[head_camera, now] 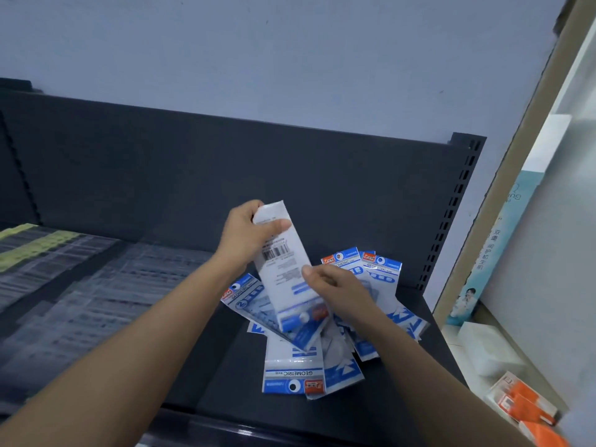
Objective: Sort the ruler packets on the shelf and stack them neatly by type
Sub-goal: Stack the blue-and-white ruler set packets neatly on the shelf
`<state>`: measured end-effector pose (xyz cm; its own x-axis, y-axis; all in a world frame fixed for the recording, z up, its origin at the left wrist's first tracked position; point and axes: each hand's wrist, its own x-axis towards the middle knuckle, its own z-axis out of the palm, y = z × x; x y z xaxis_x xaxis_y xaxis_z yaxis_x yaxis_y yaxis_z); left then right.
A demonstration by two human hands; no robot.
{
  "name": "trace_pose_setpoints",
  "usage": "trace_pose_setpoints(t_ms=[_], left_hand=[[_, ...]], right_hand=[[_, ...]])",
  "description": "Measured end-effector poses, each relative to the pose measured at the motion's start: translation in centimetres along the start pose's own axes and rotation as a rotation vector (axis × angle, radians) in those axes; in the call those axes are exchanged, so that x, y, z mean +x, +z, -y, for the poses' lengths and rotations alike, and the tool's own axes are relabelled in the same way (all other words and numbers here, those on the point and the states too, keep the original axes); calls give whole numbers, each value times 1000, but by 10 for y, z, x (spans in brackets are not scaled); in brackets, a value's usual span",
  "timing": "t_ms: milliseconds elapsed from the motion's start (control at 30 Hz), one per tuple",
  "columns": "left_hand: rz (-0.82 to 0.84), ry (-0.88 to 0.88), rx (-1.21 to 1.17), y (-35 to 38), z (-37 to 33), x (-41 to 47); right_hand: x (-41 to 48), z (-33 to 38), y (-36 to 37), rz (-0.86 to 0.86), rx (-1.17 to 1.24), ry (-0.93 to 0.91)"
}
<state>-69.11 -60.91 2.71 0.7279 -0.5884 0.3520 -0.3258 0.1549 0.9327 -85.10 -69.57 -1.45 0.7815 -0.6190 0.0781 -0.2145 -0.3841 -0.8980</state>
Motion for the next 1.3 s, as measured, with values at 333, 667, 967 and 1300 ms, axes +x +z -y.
trace_pose_setpoints(t_ms=[333, 667, 967, 1300], left_hand=[[-167, 775, 354, 29, 3, -31], [334, 225, 429, 22, 53, -29], [439, -360, 1124, 6, 82, -19], [502, -268, 472, -10, 96, -14]], right_hand=[[12, 9, -11, -241, 358, 366], [11, 3, -30, -151, 442, 381], [14, -4, -8, -9, -54, 324], [17, -1, 15, 95, -663, 237]])
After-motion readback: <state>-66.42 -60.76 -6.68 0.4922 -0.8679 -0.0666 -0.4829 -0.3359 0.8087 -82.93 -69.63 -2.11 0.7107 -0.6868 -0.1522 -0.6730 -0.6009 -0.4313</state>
